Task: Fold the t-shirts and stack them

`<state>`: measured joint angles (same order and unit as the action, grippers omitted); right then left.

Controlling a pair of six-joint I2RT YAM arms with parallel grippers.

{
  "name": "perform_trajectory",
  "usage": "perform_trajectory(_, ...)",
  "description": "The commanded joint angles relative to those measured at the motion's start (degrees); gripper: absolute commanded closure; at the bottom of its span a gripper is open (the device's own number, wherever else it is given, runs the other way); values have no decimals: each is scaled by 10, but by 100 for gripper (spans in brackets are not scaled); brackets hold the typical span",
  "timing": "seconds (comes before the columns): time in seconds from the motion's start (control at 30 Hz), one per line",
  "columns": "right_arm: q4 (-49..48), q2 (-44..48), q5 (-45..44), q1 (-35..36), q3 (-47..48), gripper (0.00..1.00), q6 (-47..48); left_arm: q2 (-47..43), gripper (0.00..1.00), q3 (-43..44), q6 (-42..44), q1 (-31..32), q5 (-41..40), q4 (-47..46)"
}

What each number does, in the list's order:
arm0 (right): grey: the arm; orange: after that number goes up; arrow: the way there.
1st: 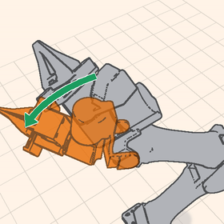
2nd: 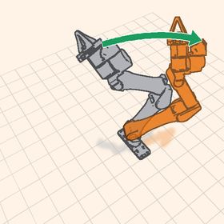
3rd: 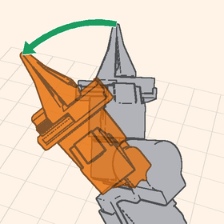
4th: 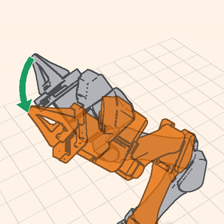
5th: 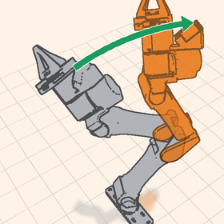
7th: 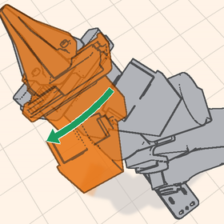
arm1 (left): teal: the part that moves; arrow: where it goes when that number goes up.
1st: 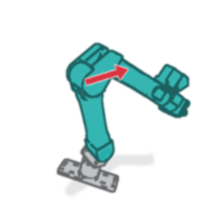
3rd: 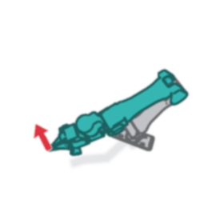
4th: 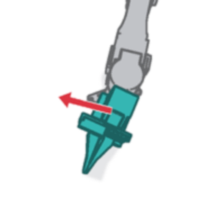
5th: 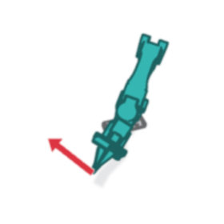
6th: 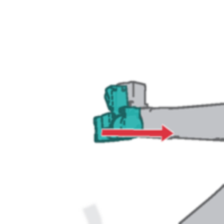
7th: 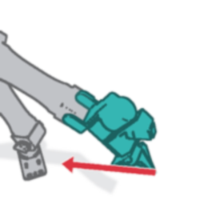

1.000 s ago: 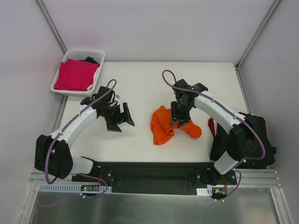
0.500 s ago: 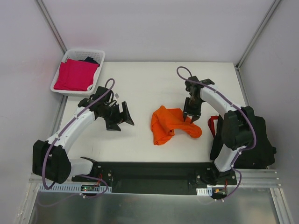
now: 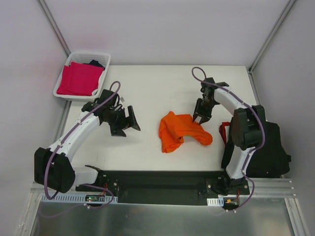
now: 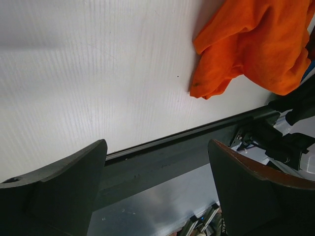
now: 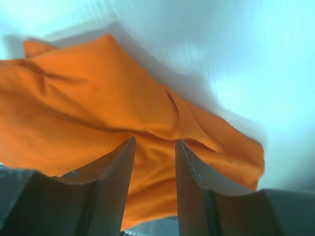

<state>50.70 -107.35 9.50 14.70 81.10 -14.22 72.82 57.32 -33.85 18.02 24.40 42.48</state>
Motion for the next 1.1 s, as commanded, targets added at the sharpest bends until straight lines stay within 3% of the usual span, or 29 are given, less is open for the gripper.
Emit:
perform_trajectory(0.0, -60, -22, 67, -8, 2, 59, 11, 8, 16, 37, 11, 2, -26, 28)
perform_trajectory(0.53, -103, -64, 139, -7, 7, 61, 22, 55, 16, 65, -3, 2, -41, 35)
perform_trajectory(0.63, -104, -68, 143, 1, 12, 77, 23, 56, 16, 68, -9, 2, -47, 28)
perform_trajectory(0.67, -101, -73, 148, 2, 14, 93, 24, 56, 16, 68, -10, 2, -49, 27)
perform_trajectory(0.7, -98, -77, 149, 3, 19, 99, 22, 56, 16, 67, -11, 2, -51, 24)
perform_trajectory(1.07, -27, -28, 131, 38, 153, 99, 0, 44, 15, 34, -39, 2, -46, -11)
